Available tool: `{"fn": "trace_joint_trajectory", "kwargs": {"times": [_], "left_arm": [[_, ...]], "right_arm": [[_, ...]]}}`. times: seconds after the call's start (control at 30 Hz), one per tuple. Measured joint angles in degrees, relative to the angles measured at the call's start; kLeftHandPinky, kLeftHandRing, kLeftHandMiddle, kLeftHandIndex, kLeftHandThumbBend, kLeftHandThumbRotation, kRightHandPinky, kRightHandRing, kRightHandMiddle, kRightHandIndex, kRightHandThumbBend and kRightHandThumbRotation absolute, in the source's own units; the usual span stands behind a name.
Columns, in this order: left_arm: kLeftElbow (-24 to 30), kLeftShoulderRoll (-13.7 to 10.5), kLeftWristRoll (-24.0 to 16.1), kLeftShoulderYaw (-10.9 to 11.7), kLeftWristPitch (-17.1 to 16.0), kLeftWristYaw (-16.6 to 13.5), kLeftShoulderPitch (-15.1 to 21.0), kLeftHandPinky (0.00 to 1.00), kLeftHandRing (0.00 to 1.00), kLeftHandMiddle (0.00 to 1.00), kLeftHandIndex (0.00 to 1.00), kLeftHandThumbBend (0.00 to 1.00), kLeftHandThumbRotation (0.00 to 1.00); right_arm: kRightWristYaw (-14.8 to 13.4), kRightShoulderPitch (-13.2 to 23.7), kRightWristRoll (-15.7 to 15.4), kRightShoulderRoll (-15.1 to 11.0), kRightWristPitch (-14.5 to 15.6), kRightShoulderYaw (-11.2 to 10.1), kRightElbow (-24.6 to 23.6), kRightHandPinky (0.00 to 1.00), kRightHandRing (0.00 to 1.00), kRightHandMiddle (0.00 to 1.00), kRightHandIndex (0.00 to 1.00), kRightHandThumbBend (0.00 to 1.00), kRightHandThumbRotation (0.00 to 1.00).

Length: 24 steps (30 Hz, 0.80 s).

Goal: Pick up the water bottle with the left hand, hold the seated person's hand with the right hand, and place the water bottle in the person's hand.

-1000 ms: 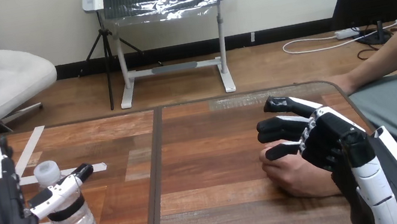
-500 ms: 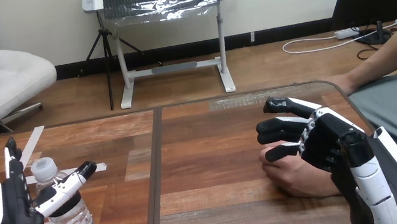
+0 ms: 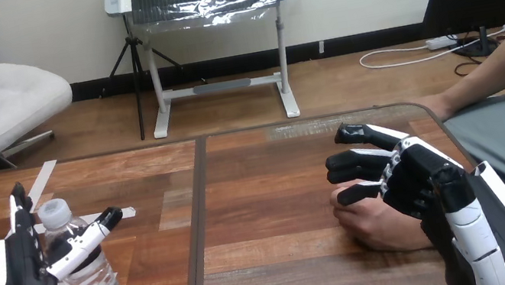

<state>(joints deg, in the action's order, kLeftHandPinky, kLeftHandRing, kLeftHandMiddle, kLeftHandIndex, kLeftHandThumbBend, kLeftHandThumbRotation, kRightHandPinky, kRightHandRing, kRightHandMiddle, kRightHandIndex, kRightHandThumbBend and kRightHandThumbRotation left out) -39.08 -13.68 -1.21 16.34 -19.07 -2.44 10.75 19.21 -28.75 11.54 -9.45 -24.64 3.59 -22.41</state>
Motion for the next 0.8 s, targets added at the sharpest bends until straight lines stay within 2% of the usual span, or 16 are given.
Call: {"fn": "trace_joint_trajectory", "kwargs": {"times": [0.53,0.8], "left_arm": [[-1.05,0.24,4.05,0.10,0.25,1.88,0.64,1.00,1.00,1.00,1.00,0.93,0.22],[-1.05,0.36,5.68,0.11,1.43,2.50,1.09,1.00,0.99,0.99,1.00,0.91,0.21]], "right_arm": [[0.02,0.00,-0.07,0.01,0.08,0.00,-0.01,0.65,0.73,0.74,0.80,0.63,1.00],[0.02,0.00,-0.07,0.01,0.12,0.00,-0.01,0.65,0.73,0.74,0.80,0.63,1.00]]}}
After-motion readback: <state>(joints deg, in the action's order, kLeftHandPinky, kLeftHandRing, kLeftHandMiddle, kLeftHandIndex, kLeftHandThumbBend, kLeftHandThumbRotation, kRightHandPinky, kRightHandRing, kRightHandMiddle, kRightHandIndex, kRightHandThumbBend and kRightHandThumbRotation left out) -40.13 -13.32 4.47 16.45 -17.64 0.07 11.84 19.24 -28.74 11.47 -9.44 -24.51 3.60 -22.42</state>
